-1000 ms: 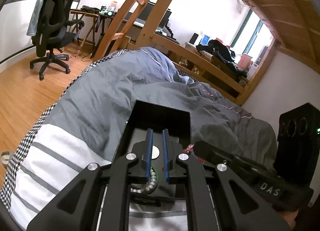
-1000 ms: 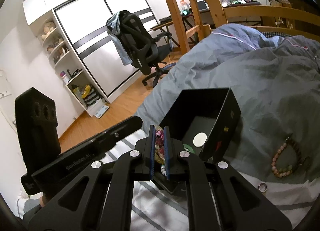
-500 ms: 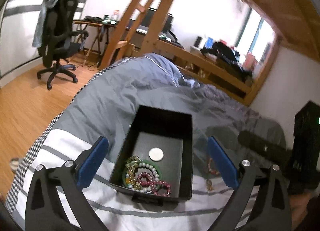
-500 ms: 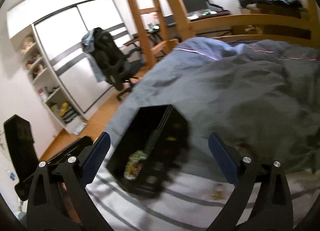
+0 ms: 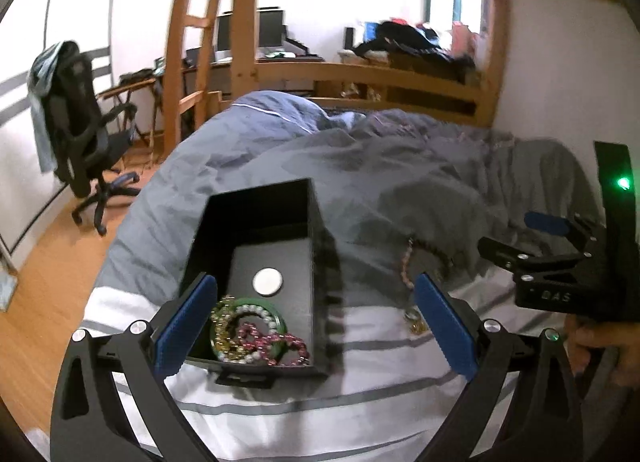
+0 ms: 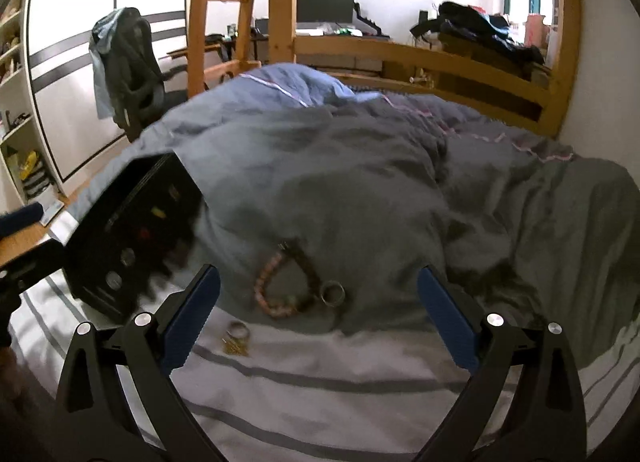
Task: Organize jewelry
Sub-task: 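Grasp the silver ring with the right tool, then carry the silver ring over the black box and open the right tool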
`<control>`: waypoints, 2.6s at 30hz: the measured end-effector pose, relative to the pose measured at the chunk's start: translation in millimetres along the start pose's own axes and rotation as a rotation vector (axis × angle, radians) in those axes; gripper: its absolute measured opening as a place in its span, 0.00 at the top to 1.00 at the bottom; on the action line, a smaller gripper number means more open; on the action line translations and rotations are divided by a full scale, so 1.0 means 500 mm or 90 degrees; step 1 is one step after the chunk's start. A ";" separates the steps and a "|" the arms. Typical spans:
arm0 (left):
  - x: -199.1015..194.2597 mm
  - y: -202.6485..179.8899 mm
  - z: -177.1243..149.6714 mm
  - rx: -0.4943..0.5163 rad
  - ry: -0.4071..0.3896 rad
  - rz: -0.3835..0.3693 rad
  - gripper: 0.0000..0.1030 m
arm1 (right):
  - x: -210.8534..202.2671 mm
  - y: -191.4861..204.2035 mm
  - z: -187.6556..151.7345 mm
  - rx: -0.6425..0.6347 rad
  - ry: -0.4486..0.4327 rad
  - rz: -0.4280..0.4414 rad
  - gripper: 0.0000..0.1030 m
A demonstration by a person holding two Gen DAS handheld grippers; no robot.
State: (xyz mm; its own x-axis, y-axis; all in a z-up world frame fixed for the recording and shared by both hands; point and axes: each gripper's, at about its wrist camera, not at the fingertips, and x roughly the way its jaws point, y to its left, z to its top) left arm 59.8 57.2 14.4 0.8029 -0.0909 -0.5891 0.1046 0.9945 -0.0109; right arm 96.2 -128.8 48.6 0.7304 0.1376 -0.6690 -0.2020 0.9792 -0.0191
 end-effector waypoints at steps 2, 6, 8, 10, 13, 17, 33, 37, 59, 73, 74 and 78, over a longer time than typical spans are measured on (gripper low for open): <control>0.007 -0.020 -0.008 0.027 0.005 0.004 0.06 | 0.006 -0.004 -0.015 -0.002 -0.003 -0.009 0.05; 0.018 -0.055 -0.023 0.075 0.020 -0.026 0.06 | 0.024 -0.032 -0.038 0.043 0.011 0.002 0.06; 0.018 -0.074 -0.028 0.103 0.019 -0.036 0.06 | 0.017 -0.046 -0.036 0.064 -0.003 0.020 0.07; 0.019 -0.094 -0.030 0.126 0.011 -0.028 0.06 | 0.015 -0.051 -0.039 0.075 -0.005 0.032 0.11; 0.024 -0.118 -0.035 0.152 0.013 -0.043 0.06 | 0.024 -0.053 -0.043 0.083 0.008 0.052 0.26; 0.036 -0.150 -0.043 0.181 0.031 -0.080 0.11 | 0.031 -0.053 -0.043 0.085 0.016 0.073 0.36; 0.190 -0.195 -0.055 0.171 0.167 -0.132 0.40 | 0.191 -0.056 -0.031 0.085 0.169 0.057 0.72; 0.218 -0.194 -0.050 0.157 0.184 -0.132 0.42 | 0.200 -0.063 -0.031 0.089 0.176 0.051 0.80; 0.198 -0.145 -0.052 0.072 0.185 -0.193 0.97 | 0.071 -0.070 -0.039 0.118 0.033 0.058 0.80; 0.275 -0.173 -0.048 0.103 0.220 -0.116 0.30 | 0.070 -0.076 -0.040 0.126 0.038 0.069 0.80; 0.290 -0.173 -0.050 0.097 0.236 -0.124 0.46 | 0.071 -0.076 -0.039 0.126 0.039 0.070 0.80; 0.305 -0.170 -0.056 0.088 0.266 -0.155 0.81 | 0.071 -0.075 -0.039 0.125 0.039 0.069 0.80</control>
State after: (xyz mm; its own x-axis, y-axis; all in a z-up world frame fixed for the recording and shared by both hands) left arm 156.9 -39.8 -97.1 0.4449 -0.2620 -0.8564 0.3586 0.9284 -0.0977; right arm 116.8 -163.5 11.2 0.6694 0.2398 -0.7032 -0.1414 0.9703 0.1963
